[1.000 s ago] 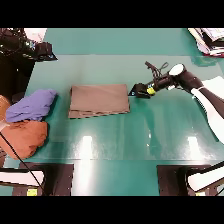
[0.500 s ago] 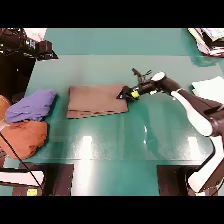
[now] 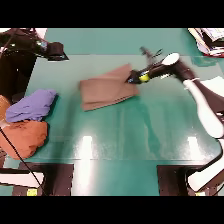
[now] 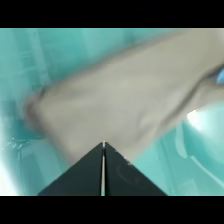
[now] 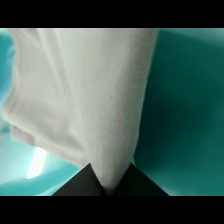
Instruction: Fold the shirts.
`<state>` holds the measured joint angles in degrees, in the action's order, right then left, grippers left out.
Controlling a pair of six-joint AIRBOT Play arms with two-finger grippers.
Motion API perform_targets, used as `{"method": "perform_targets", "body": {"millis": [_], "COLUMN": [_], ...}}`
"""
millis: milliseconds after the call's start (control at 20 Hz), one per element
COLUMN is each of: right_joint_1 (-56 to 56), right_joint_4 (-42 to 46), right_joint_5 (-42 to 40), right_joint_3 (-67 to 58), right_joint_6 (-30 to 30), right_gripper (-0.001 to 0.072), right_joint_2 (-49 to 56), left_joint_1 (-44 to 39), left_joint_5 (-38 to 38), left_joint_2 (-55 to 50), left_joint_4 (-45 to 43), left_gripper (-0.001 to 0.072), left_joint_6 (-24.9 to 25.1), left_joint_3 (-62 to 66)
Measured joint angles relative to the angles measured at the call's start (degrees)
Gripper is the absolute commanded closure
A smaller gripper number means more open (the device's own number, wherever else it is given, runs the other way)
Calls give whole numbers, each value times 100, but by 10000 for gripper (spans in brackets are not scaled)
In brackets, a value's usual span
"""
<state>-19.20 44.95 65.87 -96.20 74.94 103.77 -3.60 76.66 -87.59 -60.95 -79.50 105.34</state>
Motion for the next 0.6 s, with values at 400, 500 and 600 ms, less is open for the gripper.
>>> {"method": "perform_targets", "body": {"millis": [400,500,600], "right_joint_1": [3025,3650,4192], "right_joint_4": [1207,1261,1305], "right_joint_5": [479,505,507], "right_joint_3": [-48,-48,-48], "right_joint_6": [225,232,238], "right_gripper": [695,695,695], "right_joint_2": [-1399,-1506,-1565], "left_joint_1": [-1217,-1421,-1554], "left_joint_5": [-522,-695,-815], "left_joint_2": [0,0,0], "left_joint_4": [4,7,4], "left_gripper": [680,679,680], "left_joint_6": [2,2,2], "left_joint_3": [0,0,0]}}
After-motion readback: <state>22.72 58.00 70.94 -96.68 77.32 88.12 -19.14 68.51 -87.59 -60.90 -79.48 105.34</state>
